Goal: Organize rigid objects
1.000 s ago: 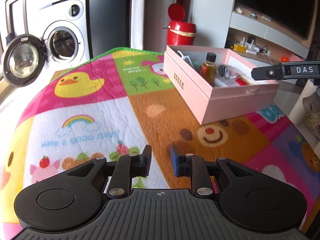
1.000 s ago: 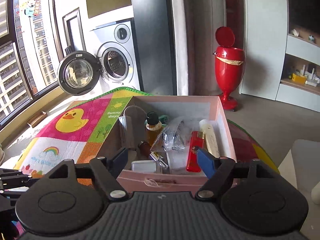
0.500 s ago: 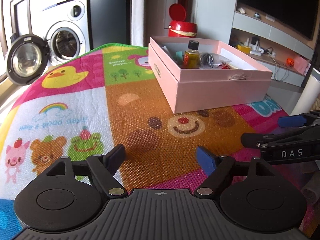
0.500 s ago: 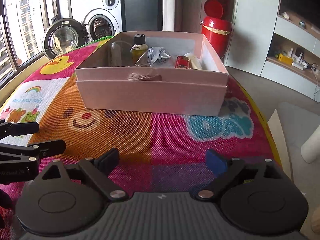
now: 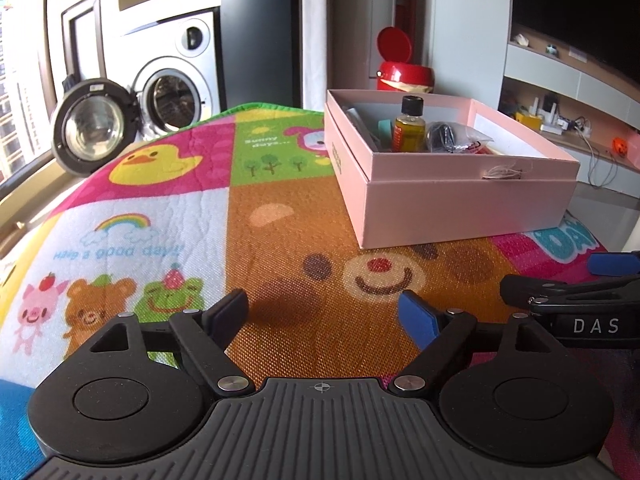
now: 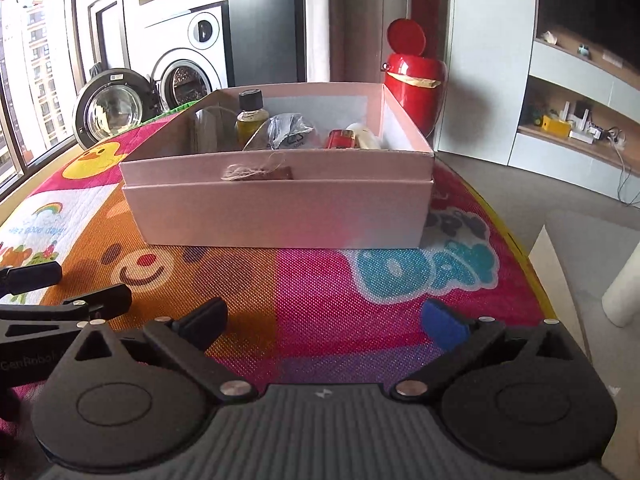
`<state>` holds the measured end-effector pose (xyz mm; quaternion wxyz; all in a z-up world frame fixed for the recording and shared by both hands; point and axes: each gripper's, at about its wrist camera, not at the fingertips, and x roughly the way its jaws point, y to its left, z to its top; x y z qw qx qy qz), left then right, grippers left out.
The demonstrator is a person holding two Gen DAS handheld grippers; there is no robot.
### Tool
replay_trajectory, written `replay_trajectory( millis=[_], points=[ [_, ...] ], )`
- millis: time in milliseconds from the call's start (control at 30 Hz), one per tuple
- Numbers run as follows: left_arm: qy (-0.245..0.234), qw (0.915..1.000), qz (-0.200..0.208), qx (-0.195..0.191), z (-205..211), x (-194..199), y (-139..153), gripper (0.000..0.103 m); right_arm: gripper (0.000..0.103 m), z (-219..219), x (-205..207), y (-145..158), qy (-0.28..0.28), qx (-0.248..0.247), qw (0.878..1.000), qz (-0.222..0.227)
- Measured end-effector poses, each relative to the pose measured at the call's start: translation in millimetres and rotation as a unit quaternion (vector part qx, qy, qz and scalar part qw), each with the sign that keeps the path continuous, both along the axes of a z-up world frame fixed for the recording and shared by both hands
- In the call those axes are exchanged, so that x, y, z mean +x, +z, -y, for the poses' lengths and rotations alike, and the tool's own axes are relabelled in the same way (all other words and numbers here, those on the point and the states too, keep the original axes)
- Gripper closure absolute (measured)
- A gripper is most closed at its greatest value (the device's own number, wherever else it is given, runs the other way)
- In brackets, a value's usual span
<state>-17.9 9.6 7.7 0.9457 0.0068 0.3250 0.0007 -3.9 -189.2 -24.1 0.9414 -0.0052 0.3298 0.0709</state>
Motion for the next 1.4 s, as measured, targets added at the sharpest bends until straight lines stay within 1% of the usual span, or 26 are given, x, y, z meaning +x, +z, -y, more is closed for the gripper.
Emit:
replay_trajectory(
  millis=[167, 400, 533, 800, 967, 1400],
  points=[
    [0.000, 1.0000, 0.000, -0.003, -1.1, 0.1, -0.3, 0.015, 0.000, -1.1, 0.5, -1.0, -0.022, -0.004, 1.000, 0.006],
    [0.009, 1.0000, -0.002, -0.001, 0.4, 6.1, -1.3, 0.013, 0.000, -7.7, -2.9, -2.0, -0.017, -0.028, 0.999, 0.021],
    [0.009, 0.9999, -0.001, -0.005, -0.4, 7.1, -0.9, 0.013, 0.000, -1.4, -0.6, -2.6, -0.025, -0.003, 1.000, 0.011],
    [0.009, 0.9999, 0.000, -0.008, -0.9, 8.0, -1.8, 0.013, 0.000, -4.4, -2.6, -3.7, -0.026, -0.014, 0.999, 0.017],
    [0.009, 0.9999, 0.000, -0.006, -0.7, 8.2, -2.2, 0.013, 0.000, -1.7, -2.6, -4.5, -0.027, -0.005, 1.000, 0.015],
    [0.009, 1.0000, 0.000, -0.004, -0.4, 7.3, -2.8, 0.013, 0.000, -0.1, -2.8, -4.9, -0.027, -0.005, 1.000, 0.015]
  ],
)
